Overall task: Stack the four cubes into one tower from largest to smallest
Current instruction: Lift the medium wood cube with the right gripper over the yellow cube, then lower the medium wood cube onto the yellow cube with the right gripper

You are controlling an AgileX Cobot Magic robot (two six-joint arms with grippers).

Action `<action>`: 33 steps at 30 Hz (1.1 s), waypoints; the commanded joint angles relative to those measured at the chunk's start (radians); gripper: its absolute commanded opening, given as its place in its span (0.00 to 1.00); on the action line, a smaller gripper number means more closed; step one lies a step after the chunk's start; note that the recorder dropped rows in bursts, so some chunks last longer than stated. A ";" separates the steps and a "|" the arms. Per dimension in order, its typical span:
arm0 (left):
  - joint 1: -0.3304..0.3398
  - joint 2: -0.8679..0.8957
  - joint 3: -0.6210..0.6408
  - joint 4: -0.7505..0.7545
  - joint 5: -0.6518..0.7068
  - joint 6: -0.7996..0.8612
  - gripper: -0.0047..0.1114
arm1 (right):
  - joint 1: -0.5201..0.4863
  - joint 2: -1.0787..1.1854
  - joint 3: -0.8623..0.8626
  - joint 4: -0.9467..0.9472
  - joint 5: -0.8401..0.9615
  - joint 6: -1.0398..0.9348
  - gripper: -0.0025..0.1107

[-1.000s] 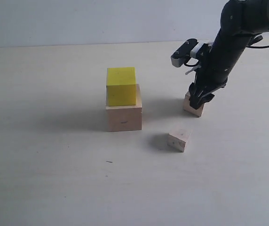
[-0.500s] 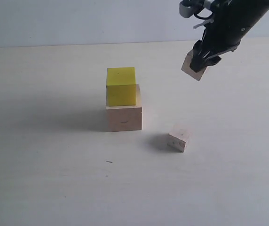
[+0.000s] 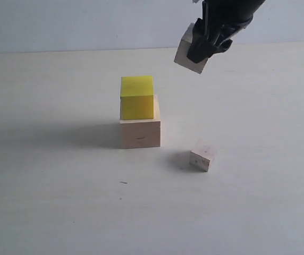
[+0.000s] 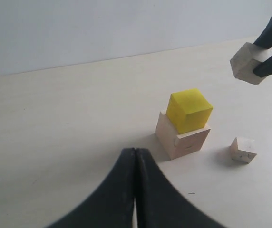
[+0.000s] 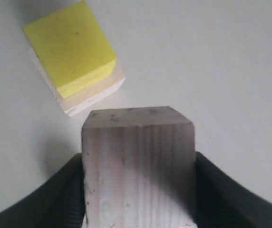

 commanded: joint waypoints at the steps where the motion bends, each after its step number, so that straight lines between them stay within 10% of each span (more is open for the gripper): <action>1: 0.002 0.004 0.003 -0.013 -0.001 0.007 0.04 | 0.002 -0.011 -0.054 0.077 0.038 -0.139 0.02; 7: 0.002 0.004 0.003 -0.020 -0.001 0.007 0.04 | 0.002 0.094 -0.103 0.180 0.005 -0.423 0.02; 33: 0.002 0.013 0.003 0.022 -0.009 0.024 0.04 | 0.034 0.312 -0.303 0.314 0.124 -0.502 0.02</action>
